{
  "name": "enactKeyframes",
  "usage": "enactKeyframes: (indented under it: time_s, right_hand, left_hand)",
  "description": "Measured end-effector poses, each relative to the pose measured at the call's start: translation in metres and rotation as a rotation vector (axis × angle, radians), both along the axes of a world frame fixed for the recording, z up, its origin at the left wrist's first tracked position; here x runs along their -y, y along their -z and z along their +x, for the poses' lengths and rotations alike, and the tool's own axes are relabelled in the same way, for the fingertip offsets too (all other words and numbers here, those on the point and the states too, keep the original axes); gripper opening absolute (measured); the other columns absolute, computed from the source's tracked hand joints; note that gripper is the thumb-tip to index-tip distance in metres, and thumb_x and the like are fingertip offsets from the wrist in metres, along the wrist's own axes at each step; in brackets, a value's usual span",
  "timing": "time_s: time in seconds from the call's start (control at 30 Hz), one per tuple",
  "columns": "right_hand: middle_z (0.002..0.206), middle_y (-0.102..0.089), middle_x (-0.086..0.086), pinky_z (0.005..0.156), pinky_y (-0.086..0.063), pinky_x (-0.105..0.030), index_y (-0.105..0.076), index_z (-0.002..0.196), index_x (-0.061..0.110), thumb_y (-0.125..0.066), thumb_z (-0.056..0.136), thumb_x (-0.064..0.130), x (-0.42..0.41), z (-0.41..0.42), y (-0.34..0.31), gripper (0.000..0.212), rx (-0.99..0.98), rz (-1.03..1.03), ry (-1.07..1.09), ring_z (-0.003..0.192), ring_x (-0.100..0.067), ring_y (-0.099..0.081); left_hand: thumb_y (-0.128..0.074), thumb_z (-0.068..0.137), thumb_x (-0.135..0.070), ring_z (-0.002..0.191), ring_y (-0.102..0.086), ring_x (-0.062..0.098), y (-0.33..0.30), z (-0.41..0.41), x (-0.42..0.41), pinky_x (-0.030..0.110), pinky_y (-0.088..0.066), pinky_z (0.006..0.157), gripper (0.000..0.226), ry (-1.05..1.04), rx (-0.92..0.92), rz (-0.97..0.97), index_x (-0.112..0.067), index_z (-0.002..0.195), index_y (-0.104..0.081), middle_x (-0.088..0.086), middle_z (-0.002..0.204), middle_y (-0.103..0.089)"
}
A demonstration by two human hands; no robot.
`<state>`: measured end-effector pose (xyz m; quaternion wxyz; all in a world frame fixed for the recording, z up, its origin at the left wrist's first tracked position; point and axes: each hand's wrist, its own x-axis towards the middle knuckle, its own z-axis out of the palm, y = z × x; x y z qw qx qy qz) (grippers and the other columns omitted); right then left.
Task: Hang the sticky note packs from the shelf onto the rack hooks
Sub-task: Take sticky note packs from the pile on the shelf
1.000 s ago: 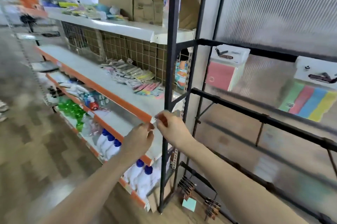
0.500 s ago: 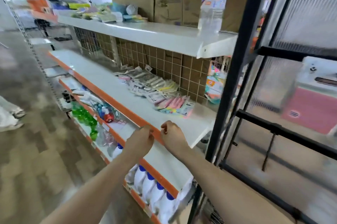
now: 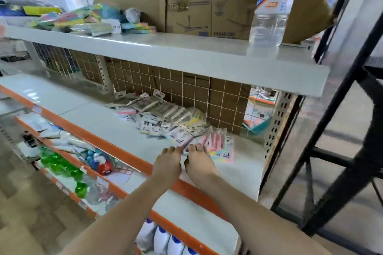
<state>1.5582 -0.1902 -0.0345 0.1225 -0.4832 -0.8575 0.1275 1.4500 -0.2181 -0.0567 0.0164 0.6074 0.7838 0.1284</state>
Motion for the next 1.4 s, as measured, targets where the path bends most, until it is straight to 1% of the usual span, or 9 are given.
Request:
enactKeyframes:
  time_s: [0.17, 0.33, 0.43, 0.57, 0.77, 1.03, 1.13, 1.27, 1.4]
  right_hand:
    - [0.141, -0.033, -0.013, 0.110, -0.027, -0.035, -0.032, 0.139, 0.002, -0.049, 0.092, 0.008, -0.023, -0.033, 0.013, 0.050, 0.161, 0.131, 0.005, 0.134, -0.027, -0.027]
    - [0.148, -0.027, -0.013, 0.116, -0.011, -0.037, -0.024, 0.145, 0.002, -0.048, 0.094, 0.038, -0.037, -0.041, 0.034, 0.067, 0.335, 0.190, 0.092, 0.139, -0.026, -0.021]
    - [0.144, -0.038, -0.014, 0.113, -0.024, -0.038, -0.037, 0.141, 0.001, -0.058, 0.086, 0.044, -0.044, -0.044, 0.040, 0.073, 0.417, 0.242, 0.155, 0.134, -0.028, -0.034]
    - [0.094, -0.069, -0.003, 0.079, -0.054, -0.030, -0.074, 0.093, 0.012, -0.082, 0.059, 0.036, -0.047, -0.057, 0.048, 0.043, 0.342, 0.421, 0.271, 0.087, -0.022, -0.067]
    - [0.097, -0.069, -0.005, 0.076, -0.053, -0.030, -0.072, 0.093, 0.012, -0.081, 0.062, 0.030, -0.049, -0.060, 0.061, 0.036, 0.445, 0.516, 0.316, 0.087, -0.024, -0.065]
    - [0.073, -0.070, 0.007, 0.062, -0.049, -0.025, -0.073, 0.077, 0.021, -0.066, 0.078, 0.052, -0.044, -0.061, 0.040, 0.031, 0.362, 0.621, 0.239, 0.073, -0.018, -0.067]
    - [0.063, -0.069, 0.000, 0.055, -0.048, -0.026, -0.073, 0.076, 0.018, -0.051, 0.087, 0.040, -0.044, -0.058, 0.021, 0.033, 0.236, 0.576, 0.260, 0.064, -0.023, -0.067]
    - [0.091, -0.067, -0.014, 0.064, -0.043, -0.034, -0.064, 0.106, 0.011, -0.040, 0.101, 0.027, -0.053, -0.053, 0.003, 0.030, -0.046, 0.179, 0.462, 0.077, -0.031, -0.060]
    - [0.063, -0.049, -0.004, 0.054, -0.028, -0.029, -0.060, 0.075, 0.005, -0.049, 0.100, 0.025, -0.055, -0.042, 0.001, 0.034, -0.571, -0.108, 0.699, 0.064, -0.023, -0.048]
  left_hand:
    - [-0.047, 0.086, -0.002, 0.126, -0.038, 0.022, 0.004, -0.046, -0.036, 0.032, -0.037, 0.098, 0.046, 0.255, -0.166, -0.015, -0.017, 0.130, -0.043, 0.003, 0.129, -0.046]
    - [-0.047, 0.087, -0.001, 0.143, -0.018, 0.022, 0.011, -0.075, -0.066, 0.031, -0.019, 0.112, 0.060, 0.453, -0.280, -0.035, -0.016, 0.142, -0.031, 0.006, 0.150, -0.027]
    - [-0.054, 0.086, -0.004, 0.145, -0.018, 0.021, 0.014, -0.086, -0.072, 0.035, -0.015, 0.117, 0.061, 0.468, -0.314, -0.035, -0.013, 0.143, -0.035, 0.008, 0.155, -0.024]
    - [-0.048, 0.072, -0.012, 0.085, -0.070, 0.019, 0.020, -0.098, -0.075, 0.035, -0.058, 0.077, 0.030, 0.555, -0.344, 0.261, -0.017, 0.081, -0.076, 0.001, 0.089, -0.072]
    - [-0.084, 0.049, -0.009, 0.072, -0.065, 0.026, 0.032, -0.110, -0.083, 0.033, -0.056, 0.062, 0.033, 0.552, -0.339, 0.334, -0.015, 0.080, -0.074, 0.003, 0.076, -0.065]
    - [-0.090, 0.042, -0.017, 0.067, -0.066, 0.026, 0.030, -0.127, -0.075, 0.031, -0.054, 0.052, 0.048, 0.590, -0.218, 0.456, -0.012, 0.087, -0.074, 0.006, 0.076, -0.065]
    - [-0.077, 0.062, -0.003, 0.055, -0.061, 0.027, 0.025, -0.131, -0.070, 0.033, -0.047, 0.042, 0.026, 0.444, 0.088, 0.465, -0.007, 0.085, -0.065, 0.008, 0.069, -0.060]
    - [-0.055, 0.082, -0.001, 0.064, -0.062, 0.027, 0.013, -0.131, -0.071, 0.038, -0.055, 0.053, 0.012, 0.106, 0.995, 0.086, -0.008, 0.092, -0.058, 0.010, 0.074, -0.062]
    - [-0.049, 0.084, 0.012, 0.070, -0.066, 0.024, 0.012, -0.125, -0.065, 0.033, -0.059, 0.058, 0.030, 0.042, 1.459, -0.036, -0.005, 0.108, -0.058, 0.015, 0.092, -0.067]
